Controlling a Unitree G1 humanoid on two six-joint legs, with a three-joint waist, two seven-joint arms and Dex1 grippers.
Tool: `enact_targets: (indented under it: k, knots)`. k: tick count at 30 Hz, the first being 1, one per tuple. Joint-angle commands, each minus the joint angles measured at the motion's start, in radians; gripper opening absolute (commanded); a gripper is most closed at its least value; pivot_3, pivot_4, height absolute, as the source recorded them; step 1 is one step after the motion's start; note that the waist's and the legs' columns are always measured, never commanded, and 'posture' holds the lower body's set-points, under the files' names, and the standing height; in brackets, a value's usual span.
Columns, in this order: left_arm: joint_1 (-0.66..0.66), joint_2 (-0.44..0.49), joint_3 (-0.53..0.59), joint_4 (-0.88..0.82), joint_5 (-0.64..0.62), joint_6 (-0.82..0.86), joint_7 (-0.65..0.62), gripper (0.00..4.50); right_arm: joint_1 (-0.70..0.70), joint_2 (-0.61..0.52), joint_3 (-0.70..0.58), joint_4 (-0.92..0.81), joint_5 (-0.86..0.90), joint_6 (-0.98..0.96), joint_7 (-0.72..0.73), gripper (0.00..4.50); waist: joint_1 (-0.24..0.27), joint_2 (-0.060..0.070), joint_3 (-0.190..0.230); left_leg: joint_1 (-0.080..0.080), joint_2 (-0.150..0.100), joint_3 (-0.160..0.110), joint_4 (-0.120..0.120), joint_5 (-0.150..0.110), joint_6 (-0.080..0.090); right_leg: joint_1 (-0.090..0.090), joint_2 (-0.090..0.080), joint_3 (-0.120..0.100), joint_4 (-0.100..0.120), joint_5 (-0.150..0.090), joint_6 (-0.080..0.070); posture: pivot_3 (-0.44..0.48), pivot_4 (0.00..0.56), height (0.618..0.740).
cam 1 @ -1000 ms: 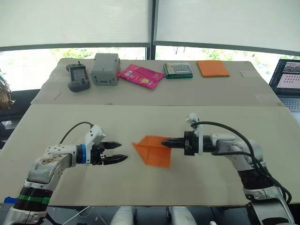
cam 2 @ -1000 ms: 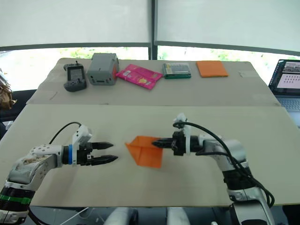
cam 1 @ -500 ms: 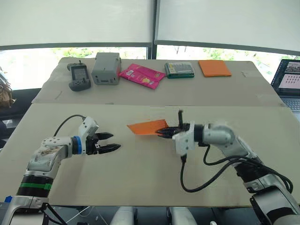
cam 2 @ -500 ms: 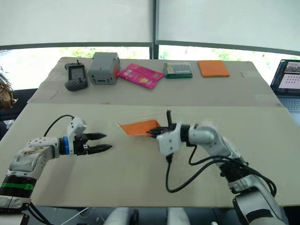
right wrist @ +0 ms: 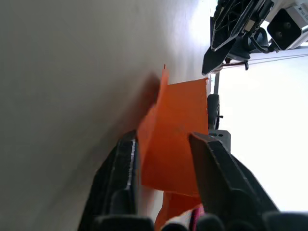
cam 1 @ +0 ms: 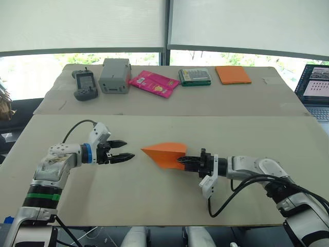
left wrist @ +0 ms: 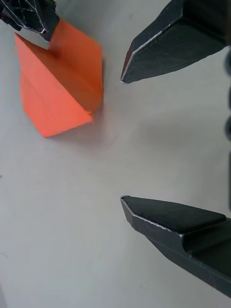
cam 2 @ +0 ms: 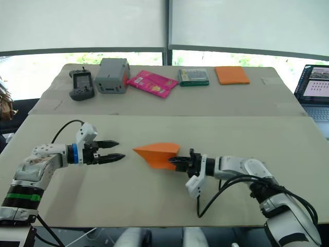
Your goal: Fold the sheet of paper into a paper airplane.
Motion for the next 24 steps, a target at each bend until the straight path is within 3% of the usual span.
enact_targets:
  k: [1, 4, 9, 13, 15, 17, 19, 22, 24]
  knots:
    - [0.002, -0.002, 0.004, -0.032, -0.015, 0.004, -0.015, 3.92, -0.009, -0.057, -0.023, -0.034, 0.084, -0.036, 0.037, 3.36, -0.002, 0.0, 0.0, 0.0, 0.0, 0.0, 0.0, 0.0, 0.0, 0.0, 0.0, 0.0, 0.0, 0.0, 0.0, 0.0, 0.15, 0.74]
    - [0.016, 0.001, 0.003, -0.079, -0.059, 0.056, -0.053, 3.92, -0.005, -0.121, -0.043, -0.068, 0.189, -0.037, 0.103, 4.44, -0.003, 0.0, 0.0, 0.0, 0.001, 0.0, 0.0, 0.0, 0.0, 0.0, 0.0, 0.0, 0.0, 0.0, 0.0, 0.0, 0.15, 0.74]
    - [0.04, 0.008, 0.016, -0.145, -0.117, 0.126, -0.083, 3.92, -0.017, -0.187, -0.043, -0.142, 0.511, 0.038, 0.291, 4.48, -0.016, 0.0, 0.0, 0.0, 0.002, 0.0, 0.0, 0.0, 0.001, 0.0, 0.0, 0.0, 0.0, 0.0, 0.0, 0.0, 0.15, 0.74]
    - [0.04, 0.01, 0.022, -0.144, -0.12, 0.126, -0.077, 3.92, -0.034, -0.139, -0.027, -0.213, 0.834, 0.31, 0.553, 3.3, -0.024, 0.0, 0.0, 0.002, 0.003, 0.0, 0.0, -0.001, 0.001, 0.002, 0.001, 0.001, 0.0, 0.0, 0.0, 0.0, 0.15, 0.74]
    - [0.046, 0.013, 0.022, -0.15, -0.123, 0.127, -0.078, 3.92, -0.03, -0.085, -0.038, -0.259, 0.973, 0.544, 0.676, 2.58, -0.022, 0.0, 0.0, 0.002, 0.004, -0.001, 0.0, -0.001, 0.001, 0.003, 0.001, 0.001, 0.0, 0.0, 0.0, 0.0, 0.15, 0.74]
    - [0.064, 0.026, 0.02, -0.165, -0.115, 0.116, -0.081, 3.92, -0.017, -0.036, -0.029, -0.336, 1.113, 0.896, 0.804, 1.86, -0.02, 0.0, 0.0, 0.002, 0.004, -0.001, 0.0, -0.001, 0.001, 0.003, 0.001, 0.001, 0.0, 0.0, 0.0, 0.0, 0.15, 0.74]
    - [0.086, 0.036, 0.026, -0.182, -0.117, 0.114, -0.081, 3.92, -0.006, 0.018, -0.039, -0.405, 1.205, 1.151, 0.849, 1.26, -0.015, 0.0, 0.0, 0.001, 0.004, -0.001, 0.0, -0.001, 0.002, 0.001, 0.001, 0.001, 0.001, 0.0, 0.0, 0.0, 0.15, 0.74]
    - [0.114, 0.048, 0.039, -0.209, -0.131, 0.125, -0.073, 3.92, 0.0, 0.088, -0.048, -0.462, 1.238, 1.343, 0.858, 0.1, -0.01, 0.0, 0.0, -0.001, 0.003, -0.002, 0.0, -0.001, 0.002, 0.0, -0.001, 0.0, 0.001, 0.0, 0.0, 0.0, 0.15, 0.74]
    - [0.13, 0.052, 0.042, -0.223, -0.131, 0.126, -0.063, 3.92, -0.007, 0.139, -0.053, -0.452, 1.224, 1.396, 0.846, 0.05, -0.007, 0.0, 0.0, -0.001, 0.002, -0.002, 0.0, -0.001, 0.002, 0.0, -0.001, -0.001, 0.0, 0.0, 0.0, 0.0, 0.15, 0.74]
